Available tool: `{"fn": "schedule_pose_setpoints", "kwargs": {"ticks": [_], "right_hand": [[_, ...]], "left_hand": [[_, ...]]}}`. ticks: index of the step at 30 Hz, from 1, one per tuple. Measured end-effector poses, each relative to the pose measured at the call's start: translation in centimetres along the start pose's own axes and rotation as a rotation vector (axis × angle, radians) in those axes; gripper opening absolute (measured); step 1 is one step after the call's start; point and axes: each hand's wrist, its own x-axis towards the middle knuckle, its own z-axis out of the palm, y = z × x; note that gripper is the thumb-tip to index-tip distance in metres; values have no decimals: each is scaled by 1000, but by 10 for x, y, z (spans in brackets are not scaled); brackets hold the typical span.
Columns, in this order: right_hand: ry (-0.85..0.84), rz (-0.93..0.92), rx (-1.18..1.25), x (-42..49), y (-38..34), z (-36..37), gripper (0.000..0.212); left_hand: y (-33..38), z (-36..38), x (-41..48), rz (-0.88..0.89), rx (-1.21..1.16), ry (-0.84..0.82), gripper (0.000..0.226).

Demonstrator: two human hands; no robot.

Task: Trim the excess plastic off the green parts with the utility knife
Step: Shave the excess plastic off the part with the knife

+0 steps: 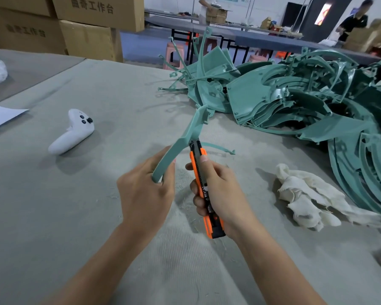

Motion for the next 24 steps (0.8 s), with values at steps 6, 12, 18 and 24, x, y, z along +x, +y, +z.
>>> {"fn": "schedule_pose_setpoints", "kwargs": {"ticks": [6, 12, 18, 24], "right_hand": [[110, -110, -174, 2, 3, 0, 35], [158, -101, -157, 5, 4, -10, 33], [286, -202, -157, 5, 0, -31, 30], [212, -304, -228, 2, -1, -25, 20]], "left_hand": [[0, 0, 0, 13, 44, -32, 31], [-2, 0, 0, -16, 25, 24, 38], [-8, -5, 15, -398, -76, 105, 35], [-11, -6, 26, -617, -579, 103, 24]]}}
